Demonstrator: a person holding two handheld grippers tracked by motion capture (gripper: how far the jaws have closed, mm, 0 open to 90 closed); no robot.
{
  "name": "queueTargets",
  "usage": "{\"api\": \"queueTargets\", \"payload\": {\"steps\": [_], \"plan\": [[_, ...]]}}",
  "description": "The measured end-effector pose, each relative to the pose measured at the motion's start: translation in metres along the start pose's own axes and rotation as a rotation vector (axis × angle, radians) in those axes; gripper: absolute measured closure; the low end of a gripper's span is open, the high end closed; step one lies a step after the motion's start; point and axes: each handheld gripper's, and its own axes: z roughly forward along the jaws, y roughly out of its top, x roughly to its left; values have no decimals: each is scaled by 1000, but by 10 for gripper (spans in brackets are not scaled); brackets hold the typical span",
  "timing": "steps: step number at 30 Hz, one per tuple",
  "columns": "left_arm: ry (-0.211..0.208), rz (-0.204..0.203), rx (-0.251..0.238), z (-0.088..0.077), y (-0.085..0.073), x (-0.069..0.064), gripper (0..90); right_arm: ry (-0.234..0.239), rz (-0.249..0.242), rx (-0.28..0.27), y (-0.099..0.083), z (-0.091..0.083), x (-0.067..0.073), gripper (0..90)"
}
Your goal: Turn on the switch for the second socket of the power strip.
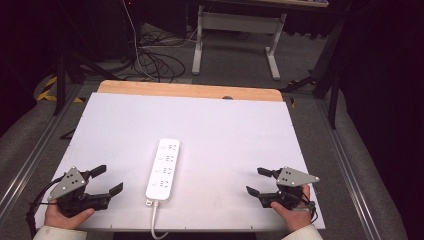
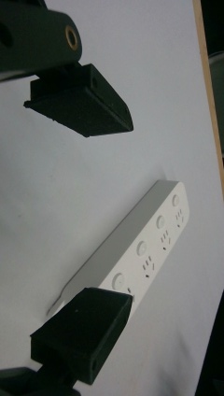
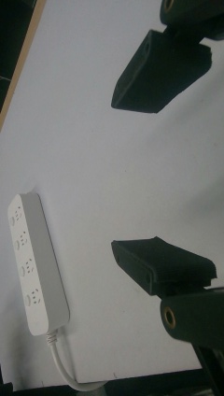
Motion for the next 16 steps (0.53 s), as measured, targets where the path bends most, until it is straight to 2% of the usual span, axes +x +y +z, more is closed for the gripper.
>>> {"api": "queueTargets", "payload": {"steps": [6, 7, 13, 16], "plan": [[7, 46, 44, 5, 3, -7, 171, 3, 0, 2, 0, 1, 0, 264], [6, 43, 43, 5, 3, -8, 172, 3, 0, 2, 0, 1, 0, 264], [-17, -33, 22, 3, 5, -6, 181, 4, 1, 3, 0, 1, 0, 264], [-14, -35, 15, 2, 5, -4, 181, 3, 1, 4, 0, 1, 0, 265]]}}
